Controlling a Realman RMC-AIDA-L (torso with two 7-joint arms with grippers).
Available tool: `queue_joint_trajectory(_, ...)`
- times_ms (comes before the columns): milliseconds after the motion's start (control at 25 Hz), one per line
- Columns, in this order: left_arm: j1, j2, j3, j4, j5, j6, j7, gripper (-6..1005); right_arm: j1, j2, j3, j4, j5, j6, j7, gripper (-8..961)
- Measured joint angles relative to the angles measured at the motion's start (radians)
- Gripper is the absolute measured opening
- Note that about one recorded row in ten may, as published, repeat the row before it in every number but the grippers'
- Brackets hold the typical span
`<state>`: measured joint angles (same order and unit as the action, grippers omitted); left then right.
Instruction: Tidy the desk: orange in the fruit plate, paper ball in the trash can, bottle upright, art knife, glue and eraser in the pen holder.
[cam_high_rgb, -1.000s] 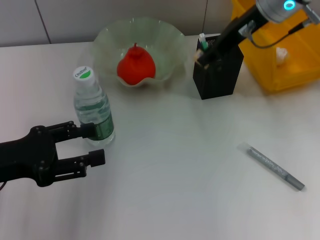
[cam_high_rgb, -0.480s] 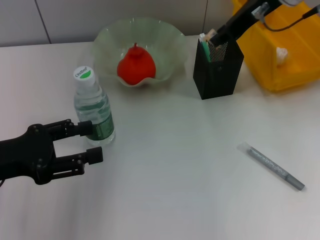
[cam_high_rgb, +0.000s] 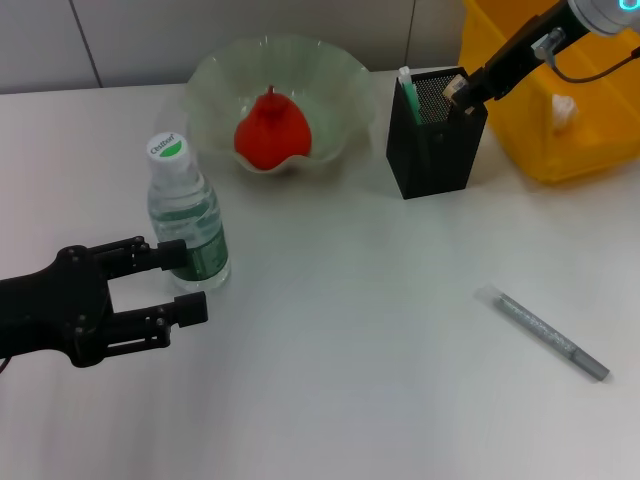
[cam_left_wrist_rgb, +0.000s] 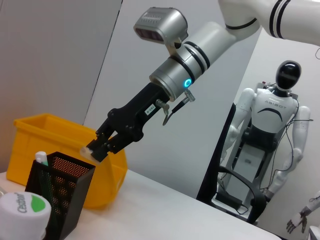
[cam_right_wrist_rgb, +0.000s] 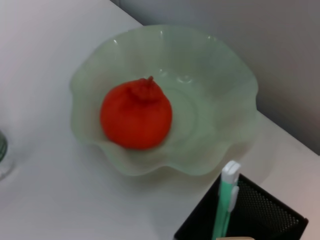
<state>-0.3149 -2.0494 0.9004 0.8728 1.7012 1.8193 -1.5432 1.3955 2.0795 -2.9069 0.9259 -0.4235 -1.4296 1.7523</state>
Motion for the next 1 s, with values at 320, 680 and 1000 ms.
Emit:
queue_joint_trajectory(320,0.006,0.0,0.0,0.0,0.0,0.001,0.0,742,-0.003,-0.002,0.0,-0.012,0.006,0.06,0.014,284)
queue_joint_trajectory(680,0.006,0.0,0.0,0.0,0.0,0.0,0.0,741,-0.002,-0.002,0.0,-0.059,0.008,0.091,0.025,299)
queue_joint_trajectory(1000,0.006,0.0,0.0,0.0,0.0,0.0,0.0,741,0.008,-0.005,0.0,-0.094,-0.022,0.101,0.052,312)
